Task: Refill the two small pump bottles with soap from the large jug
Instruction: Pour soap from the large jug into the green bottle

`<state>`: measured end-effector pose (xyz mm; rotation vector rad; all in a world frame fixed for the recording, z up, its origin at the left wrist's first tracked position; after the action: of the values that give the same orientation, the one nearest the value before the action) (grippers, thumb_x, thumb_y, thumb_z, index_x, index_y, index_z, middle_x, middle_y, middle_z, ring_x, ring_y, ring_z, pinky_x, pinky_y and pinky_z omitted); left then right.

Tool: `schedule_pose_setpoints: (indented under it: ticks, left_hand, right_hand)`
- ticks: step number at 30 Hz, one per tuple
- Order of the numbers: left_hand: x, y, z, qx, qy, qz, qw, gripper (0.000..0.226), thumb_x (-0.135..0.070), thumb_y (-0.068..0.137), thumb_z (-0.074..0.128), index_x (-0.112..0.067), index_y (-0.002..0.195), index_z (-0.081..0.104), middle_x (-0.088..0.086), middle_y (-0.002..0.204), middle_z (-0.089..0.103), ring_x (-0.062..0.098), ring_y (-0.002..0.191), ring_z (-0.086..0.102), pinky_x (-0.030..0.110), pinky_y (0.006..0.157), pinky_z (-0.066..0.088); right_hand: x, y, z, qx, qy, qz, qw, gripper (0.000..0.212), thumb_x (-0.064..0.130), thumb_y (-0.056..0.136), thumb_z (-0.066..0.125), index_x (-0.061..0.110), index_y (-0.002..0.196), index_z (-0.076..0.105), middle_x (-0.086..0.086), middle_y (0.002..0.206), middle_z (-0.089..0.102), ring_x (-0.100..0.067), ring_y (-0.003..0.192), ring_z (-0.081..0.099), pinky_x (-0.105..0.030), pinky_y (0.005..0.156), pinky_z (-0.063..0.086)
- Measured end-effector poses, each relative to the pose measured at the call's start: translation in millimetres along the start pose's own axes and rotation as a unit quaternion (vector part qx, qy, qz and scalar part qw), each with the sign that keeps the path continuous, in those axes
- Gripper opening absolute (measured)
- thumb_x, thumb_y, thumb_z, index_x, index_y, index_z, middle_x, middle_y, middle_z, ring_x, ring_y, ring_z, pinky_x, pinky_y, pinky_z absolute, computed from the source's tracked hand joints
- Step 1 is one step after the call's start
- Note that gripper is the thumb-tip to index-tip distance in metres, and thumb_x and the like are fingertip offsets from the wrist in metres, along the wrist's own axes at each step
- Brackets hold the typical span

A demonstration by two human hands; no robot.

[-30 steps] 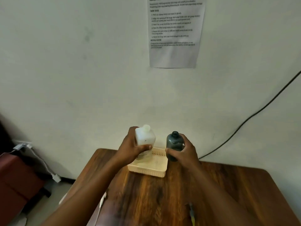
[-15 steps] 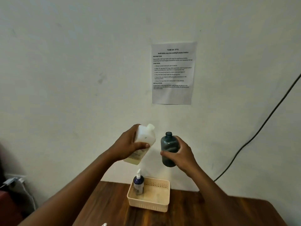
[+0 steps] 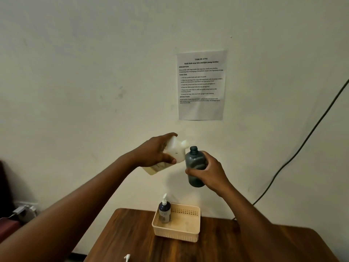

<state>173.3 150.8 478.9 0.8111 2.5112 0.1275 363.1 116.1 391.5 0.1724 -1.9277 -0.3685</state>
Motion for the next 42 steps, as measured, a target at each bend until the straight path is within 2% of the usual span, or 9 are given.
schedule_pose_setpoints:
  ticks: [6, 9, 12, 16, 19, 22, 26, 34, 42]
  left_hand:
    - [-9.0, -0.3, -3.8, 0.013, 0.023, -0.004, 1.000, 0.090, -0.034, 0.081, 0.086, -0.031, 0.156, 0.036, 0.000, 0.135, 0.059, 0.022, 0.113, 0.059, 0.033, 0.095, 0.049]
    - [-14.3, -0.4, -4.6, 0.025, 0.040, -0.009, 0.999, 0.090, -0.034, 0.082, 0.085, -0.031, 0.157, 0.034, 0.001, 0.139, 0.058, 0.025, 0.118, 0.058, 0.043, 0.104, 0.051]
    - [-18.8, 0.6, -7.5, 0.031, 0.051, -0.010, 0.998, 0.091, -0.034, 0.082, 0.085, -0.032, 0.157, 0.034, 0.002, 0.140, 0.058, 0.024, 0.118, 0.057, 0.044, 0.105, 0.050]
    - [-23.4, 2.6, -10.2, 0.039, 0.069, -0.014, 0.997, 0.093, -0.033, 0.082, 0.085, -0.033, 0.158, 0.032, 0.003, 0.143, 0.056, 0.026, 0.121, 0.056, 0.046, 0.107, 0.048]
    - [-25.2, 3.8, -12.0, 0.052, 0.089, -0.019, 0.995, 0.095, -0.033, 0.082, 0.085, -0.035, 0.159, 0.030, 0.003, 0.146, 0.054, 0.028, 0.125, 0.055, 0.049, 0.110, 0.047]
    - [-27.4, 5.2, -14.7, 0.063, 0.106, -0.020, 0.992, 0.096, -0.034, 0.082, 0.085, -0.037, 0.159, 0.029, 0.002, 0.147, 0.053, 0.028, 0.127, 0.054, 0.049, 0.110, 0.047]
    - [-29.6, 8.1, -18.3, 0.070, 0.115, -0.020, 0.991, 0.097, -0.033, 0.081, 0.085, -0.039, 0.159, 0.029, 0.002, 0.148, 0.052, 0.029, 0.128, 0.053, 0.050, 0.111, 0.046]
    - [-33.1, 12.2, -22.9, 0.086, 0.137, -0.016, 0.987, 0.097, -0.033, 0.079, 0.086, -0.045, 0.157, 0.029, -0.002, 0.149, 0.051, 0.029, 0.130, 0.051, 0.049, 0.112, 0.043]
    - [-43.9, 13.9, -28.0, 0.103, 0.178, 0.008, 0.978, 0.095, -0.027, 0.080, 0.086, -0.044, 0.157, 0.032, -0.003, 0.151, 0.051, 0.028, 0.135, 0.049, 0.045, 0.115, 0.036]
  right_hand:
    - [6.5, -3.3, -3.7, -0.001, -0.006, -0.011, 1.000, 0.061, 0.060, 0.051, 0.079, 0.058, 0.104, 0.049, 0.030, 0.105, 0.055, -0.007, 0.093, 0.060, -0.013, 0.065, 0.047]
    - [8.2, -5.0, -4.7, 0.001, -0.011, -0.010, 1.000, 0.062, 0.051, 0.059, 0.084, 0.053, 0.110, 0.049, 0.030, 0.106, 0.054, -0.006, 0.095, 0.059, -0.014, 0.066, 0.047]
    - [9.4, -6.9, -7.5, -0.002, -0.012, -0.010, 1.000, 0.068, 0.045, 0.063, 0.086, 0.048, 0.118, 0.047, 0.029, 0.107, 0.054, -0.006, 0.096, 0.059, -0.013, 0.067, 0.048]
    - [11.1, -9.3, -9.7, -0.002, -0.008, -0.010, 1.000, 0.067, 0.044, 0.064, 0.086, 0.049, 0.117, 0.047, 0.029, 0.107, 0.053, -0.006, 0.096, 0.058, -0.014, 0.067, 0.048]
    - [10.8, -10.4, -10.4, -0.003, -0.005, -0.008, 1.000, 0.061, 0.051, 0.057, 0.084, 0.054, 0.108, 0.050, 0.030, 0.106, 0.055, -0.006, 0.095, 0.059, -0.014, 0.067, 0.048]
    - [10.6, -11.4, -10.4, -0.003, -0.001, -0.007, 1.000, 0.059, 0.049, 0.058, 0.085, 0.056, 0.105, 0.051, 0.030, 0.106, 0.056, -0.004, 0.095, 0.059, -0.013, 0.066, 0.047]
    - [10.7, -11.2, -10.9, -0.004, -0.002, -0.005, 1.000, 0.065, 0.042, 0.065, 0.087, 0.049, 0.117, 0.049, 0.029, 0.107, 0.055, -0.003, 0.097, 0.058, -0.012, 0.066, 0.047]
    - [11.1, -11.4, -9.8, 0.003, -0.001, -0.004, 1.000, 0.069, 0.037, 0.067, 0.088, 0.040, 0.126, 0.051, 0.018, 0.114, 0.058, -0.006, 0.101, 0.058, -0.018, 0.071, 0.049]
    - [9.1, -11.5, -7.1, 0.011, -0.003, 0.001, 1.000, 0.068, 0.037, 0.066, 0.089, 0.041, 0.122, 0.051, 0.018, 0.113, 0.058, -0.007, 0.100, 0.058, -0.018, 0.071, 0.049]
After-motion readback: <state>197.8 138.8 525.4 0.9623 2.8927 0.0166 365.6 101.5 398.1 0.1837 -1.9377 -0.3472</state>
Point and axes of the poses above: each hand's wrist, its own y-axis towards the middle knuckle, its own z-axis out of the palm, x = y × z, the point moved 8 cm from there along y, towards the middle knuckle
